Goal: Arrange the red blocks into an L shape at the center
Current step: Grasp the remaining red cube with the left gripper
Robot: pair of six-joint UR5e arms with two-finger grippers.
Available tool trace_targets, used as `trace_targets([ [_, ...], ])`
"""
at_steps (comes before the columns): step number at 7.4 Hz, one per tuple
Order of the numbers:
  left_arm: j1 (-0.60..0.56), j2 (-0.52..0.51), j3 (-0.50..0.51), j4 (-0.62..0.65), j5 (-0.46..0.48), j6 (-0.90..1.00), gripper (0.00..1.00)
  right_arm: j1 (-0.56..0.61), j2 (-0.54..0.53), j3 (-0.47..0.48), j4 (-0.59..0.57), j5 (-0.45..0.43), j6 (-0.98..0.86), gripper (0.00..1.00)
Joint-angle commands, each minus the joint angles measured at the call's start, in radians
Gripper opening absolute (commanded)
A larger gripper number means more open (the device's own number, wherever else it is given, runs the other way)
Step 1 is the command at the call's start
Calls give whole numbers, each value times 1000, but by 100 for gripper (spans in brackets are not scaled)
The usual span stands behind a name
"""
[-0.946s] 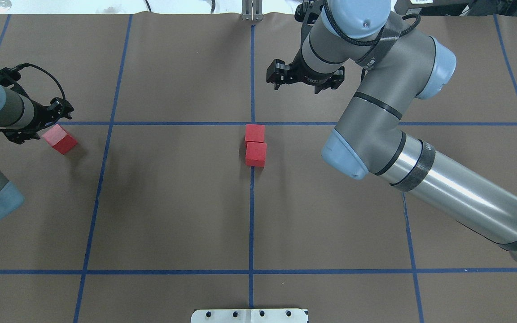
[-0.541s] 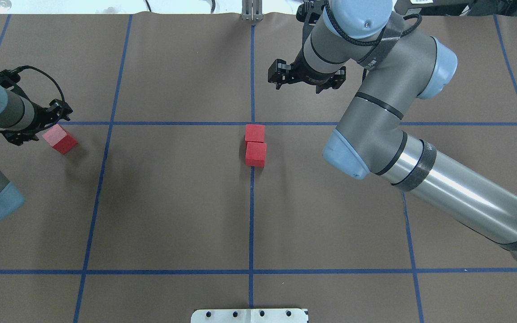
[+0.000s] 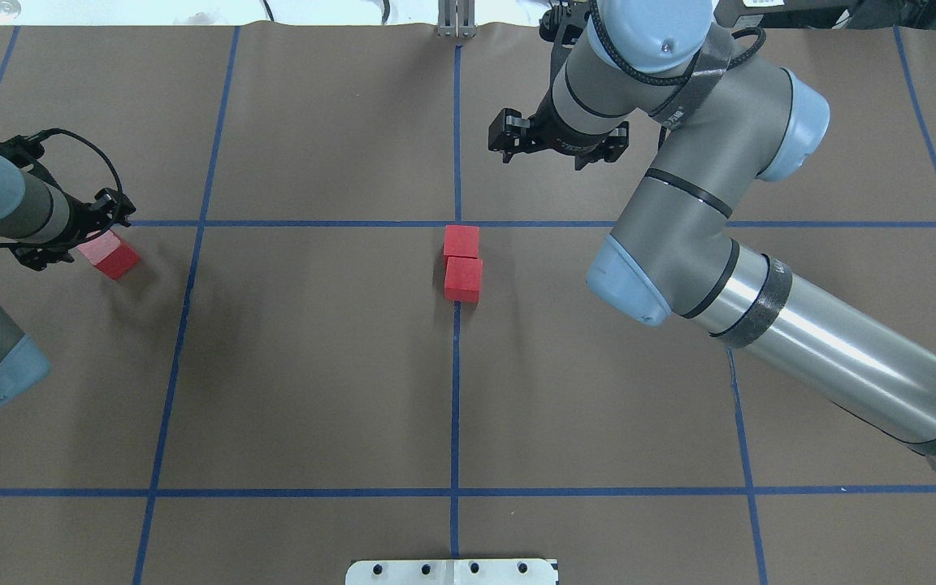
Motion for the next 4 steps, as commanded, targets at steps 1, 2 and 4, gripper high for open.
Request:
trace_targets([
  [1,7,-1,8,-2,-1,0,93,0,-3,2,1,-2,0,99],
  [2,7,-1,15,-5,-2,0,74,0,-17,3,4,-2,0,99],
  [4,7,-1,3,-5,-4,1,9,-2,-22,9,5,-3,0,99],
])
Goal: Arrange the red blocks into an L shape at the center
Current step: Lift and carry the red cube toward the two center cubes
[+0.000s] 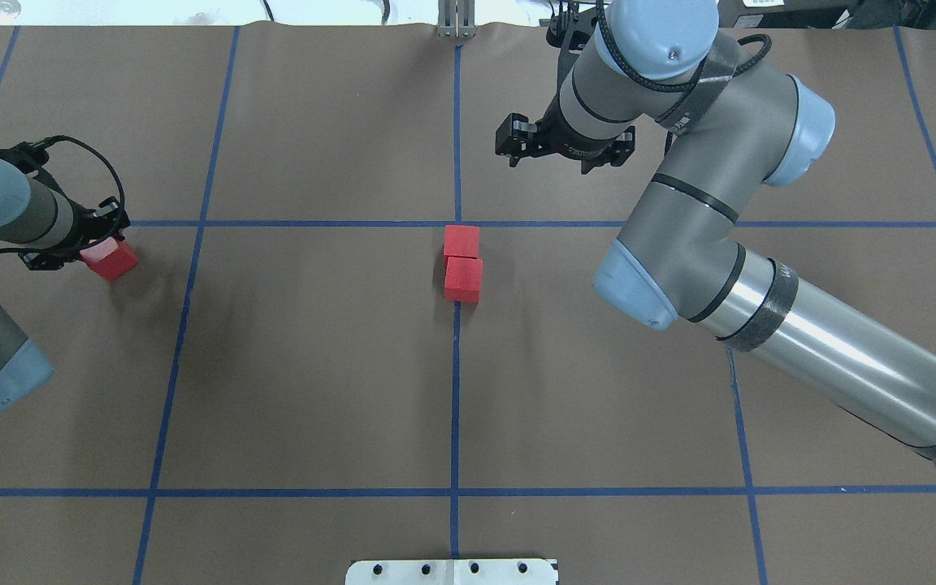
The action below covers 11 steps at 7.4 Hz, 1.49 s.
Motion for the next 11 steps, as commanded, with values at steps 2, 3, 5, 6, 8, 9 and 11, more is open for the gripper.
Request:
trace_targets([
  [2,-42,-21,-54,30,-11,9,0,-1,-3,4,1,3,0,99],
  [3,-81,-135,-53,194,-36,9,0,2,-11,19,1,14,-8,99],
  [5,-81,-306,-43,416,-93,-152,0,31,-81,74,-5,42,-69,99],
  [6,-81,-393,8,441,-153,-274,0,56,-129,87,-7,81,-150,99],
  [8,15,-513,85,476,-158,-557,0,77,-200,101,-16,164,-241,99],
  [9,38,-619,166,530,-158,-632,0,96,-194,119,-101,234,-242,99],
  [11,86,-820,390,544,-158,-744,0,99,-252,200,-151,234,-247,99],
])
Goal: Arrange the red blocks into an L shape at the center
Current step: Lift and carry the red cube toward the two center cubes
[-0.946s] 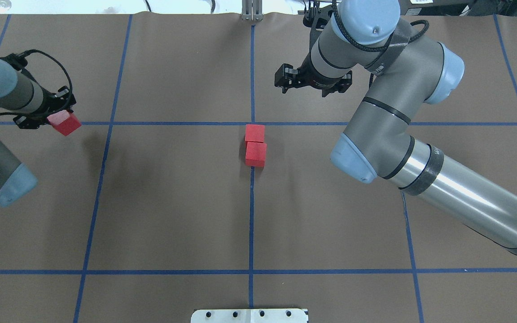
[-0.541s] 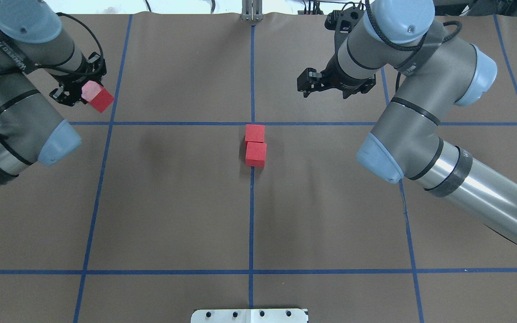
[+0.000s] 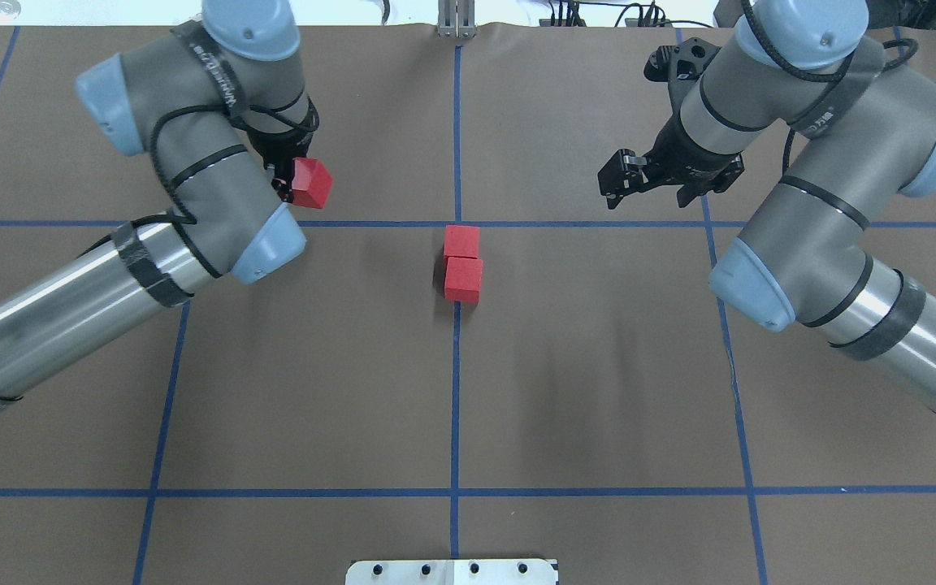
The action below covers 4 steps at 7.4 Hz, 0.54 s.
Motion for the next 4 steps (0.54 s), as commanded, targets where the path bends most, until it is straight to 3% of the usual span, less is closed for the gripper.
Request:
trace_targets([
  [1,53,-180,215,10,4,-116,0,-1,-38,67,-28,2,-4,99],
  [4,112,-180,218,13,19,-227,0,-4,-37,89,-31,3,-3,99],
])
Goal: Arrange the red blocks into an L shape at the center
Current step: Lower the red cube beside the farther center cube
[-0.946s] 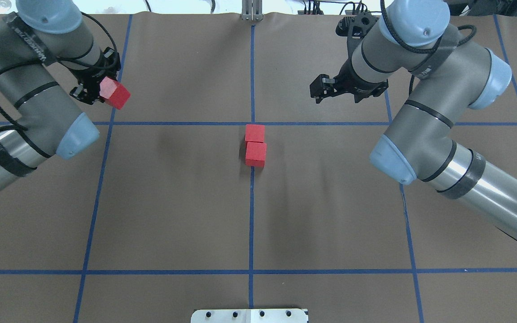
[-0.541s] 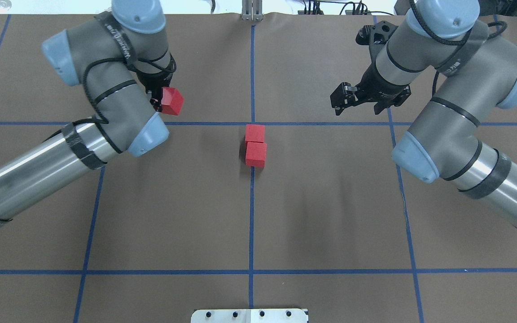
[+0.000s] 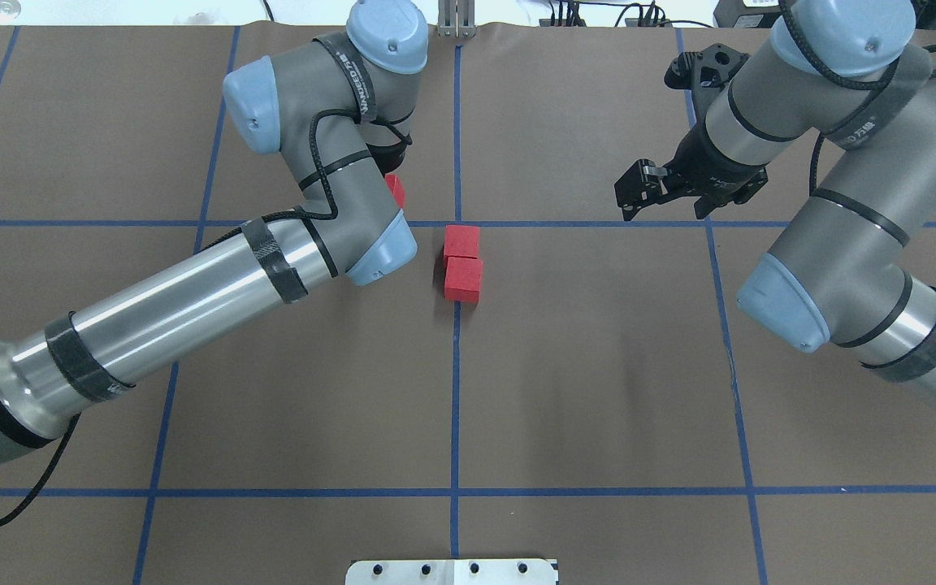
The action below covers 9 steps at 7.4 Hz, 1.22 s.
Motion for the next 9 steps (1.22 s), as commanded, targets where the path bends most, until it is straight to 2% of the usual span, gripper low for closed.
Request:
trace_targets([
  [1,30,-8,6,1,15,-74,0,-1,2,7,0,-2,2,99],
  [7,74,-28,15,6,142,-174,0,-15,5,2,0,-3,5,99],
  [9,92,-50,15,84,179,-174,0,-18,5,2,0,-3,5,99],
])
